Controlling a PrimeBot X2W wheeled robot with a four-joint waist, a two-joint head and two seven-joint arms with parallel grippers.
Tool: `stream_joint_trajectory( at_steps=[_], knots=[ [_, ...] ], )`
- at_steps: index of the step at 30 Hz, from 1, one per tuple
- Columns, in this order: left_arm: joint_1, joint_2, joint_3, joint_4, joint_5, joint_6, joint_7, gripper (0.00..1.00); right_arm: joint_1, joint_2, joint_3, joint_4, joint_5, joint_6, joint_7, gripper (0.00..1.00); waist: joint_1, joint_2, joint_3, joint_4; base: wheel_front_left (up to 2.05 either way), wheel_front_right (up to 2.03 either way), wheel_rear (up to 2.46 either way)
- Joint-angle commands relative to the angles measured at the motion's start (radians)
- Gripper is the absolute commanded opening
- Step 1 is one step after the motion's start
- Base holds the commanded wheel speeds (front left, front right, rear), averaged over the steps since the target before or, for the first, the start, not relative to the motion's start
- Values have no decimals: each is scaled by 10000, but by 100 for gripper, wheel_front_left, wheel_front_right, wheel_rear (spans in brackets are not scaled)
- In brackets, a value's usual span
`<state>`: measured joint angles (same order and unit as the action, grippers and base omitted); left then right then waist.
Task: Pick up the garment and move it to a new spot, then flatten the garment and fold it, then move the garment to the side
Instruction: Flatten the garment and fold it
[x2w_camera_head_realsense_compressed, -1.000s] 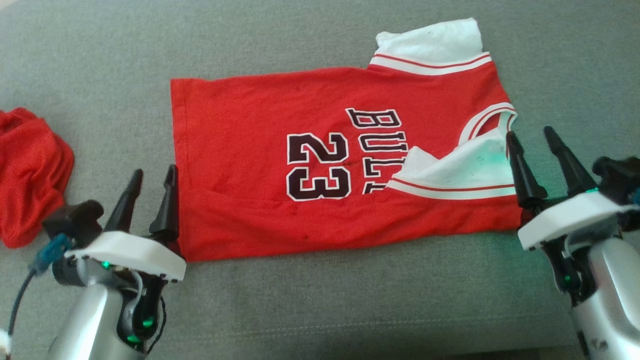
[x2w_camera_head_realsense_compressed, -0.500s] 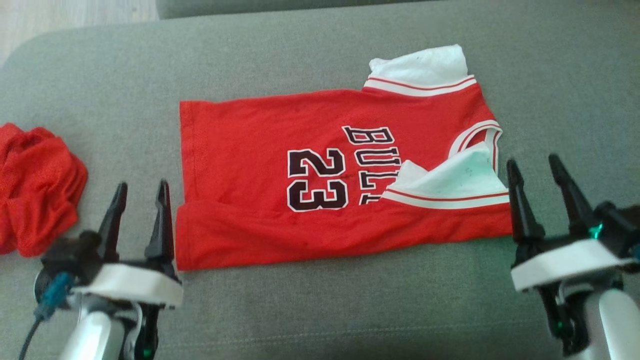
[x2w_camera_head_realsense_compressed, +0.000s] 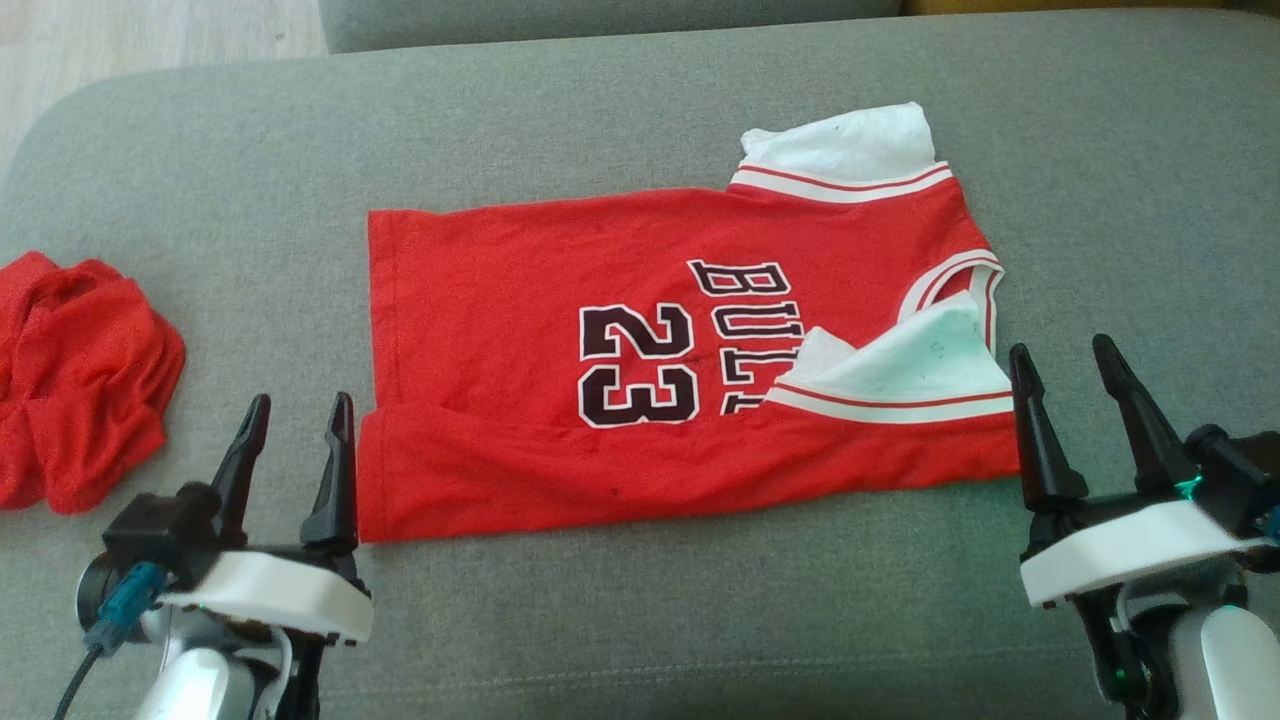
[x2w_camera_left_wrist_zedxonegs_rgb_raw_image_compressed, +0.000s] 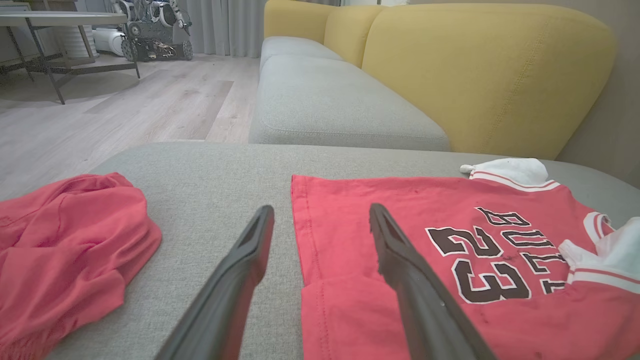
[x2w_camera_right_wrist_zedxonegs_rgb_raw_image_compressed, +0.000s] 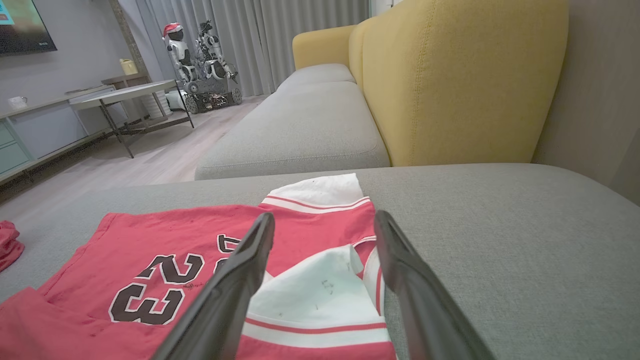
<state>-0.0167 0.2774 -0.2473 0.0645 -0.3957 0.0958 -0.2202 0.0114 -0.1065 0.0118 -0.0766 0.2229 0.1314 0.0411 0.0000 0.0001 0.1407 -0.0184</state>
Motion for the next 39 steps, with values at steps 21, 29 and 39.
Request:
stream_joint_trajectory(
  at_steps=[21, 29, 39],
  knots=[
    [-1361, 22, -106, 778, -656, -491, 1052, 100, -1430, -550, 113, 1310, 271, -7, 618, 100, 0, -1, 630, 113, 0, 0, 0],
    [-1352, -443, -247, 2573, -1500, -959, 1479, 100, -1619, -528, -4, 2789, 438, -7, 1571, 100, 0, -1, 1140, 164, 0, 0, 0],
    [-1745, -753, -371, 3884, -2294, -1448, 2350, 0, -1860, -334, -103, 3553, 783, -7, 2677, 100, 0, -1, 1390, 191, 0, 0, 0]
  ],
)
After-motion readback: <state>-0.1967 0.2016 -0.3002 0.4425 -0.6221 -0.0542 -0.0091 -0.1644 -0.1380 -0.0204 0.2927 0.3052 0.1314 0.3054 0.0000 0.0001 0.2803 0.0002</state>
